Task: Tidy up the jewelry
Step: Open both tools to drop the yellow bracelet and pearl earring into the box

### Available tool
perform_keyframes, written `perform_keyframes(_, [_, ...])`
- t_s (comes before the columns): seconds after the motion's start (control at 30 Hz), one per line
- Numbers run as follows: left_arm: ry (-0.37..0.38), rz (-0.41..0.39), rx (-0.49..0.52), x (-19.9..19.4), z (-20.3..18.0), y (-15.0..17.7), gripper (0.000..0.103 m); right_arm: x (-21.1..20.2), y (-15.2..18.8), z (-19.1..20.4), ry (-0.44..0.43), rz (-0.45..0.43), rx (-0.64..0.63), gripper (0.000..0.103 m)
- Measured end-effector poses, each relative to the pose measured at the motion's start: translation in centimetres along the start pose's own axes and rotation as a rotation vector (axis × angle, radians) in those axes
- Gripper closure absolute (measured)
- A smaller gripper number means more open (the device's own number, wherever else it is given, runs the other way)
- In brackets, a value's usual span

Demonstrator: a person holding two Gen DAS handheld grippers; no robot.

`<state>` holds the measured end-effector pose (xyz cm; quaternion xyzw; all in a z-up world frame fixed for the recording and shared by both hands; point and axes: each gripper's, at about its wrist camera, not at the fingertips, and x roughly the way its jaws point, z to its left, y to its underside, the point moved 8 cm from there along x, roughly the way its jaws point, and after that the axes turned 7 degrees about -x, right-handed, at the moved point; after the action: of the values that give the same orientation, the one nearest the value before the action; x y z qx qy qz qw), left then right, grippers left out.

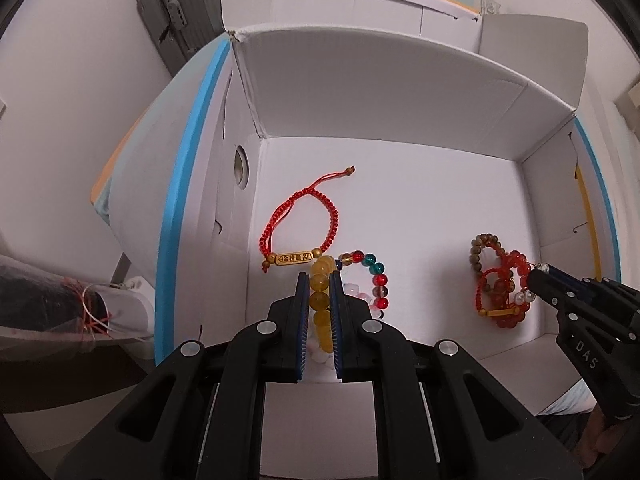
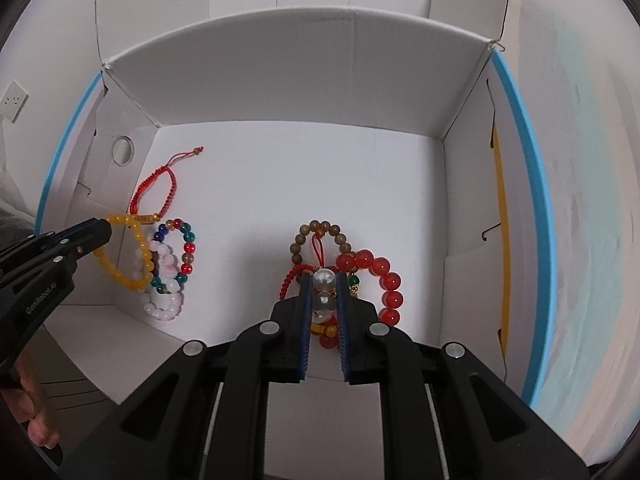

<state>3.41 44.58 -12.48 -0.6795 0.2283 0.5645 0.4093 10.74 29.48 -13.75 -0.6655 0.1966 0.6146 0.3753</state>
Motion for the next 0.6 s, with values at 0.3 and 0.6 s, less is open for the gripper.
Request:
perform_keyframes(0.3, [-0.007,-0.047,0.002,-1.1,0.0,-0.4,0.065,-0.2,0.0,0.2,0.004,-0.015,0.0,0.076])
perform_keyframes(0.6, [-0.012,-0.156,-0.026,-5.1,0.6,-0.6,0.03,-5.0,-0.1,-0.1,0.016,-0.152,0.024,0.034])
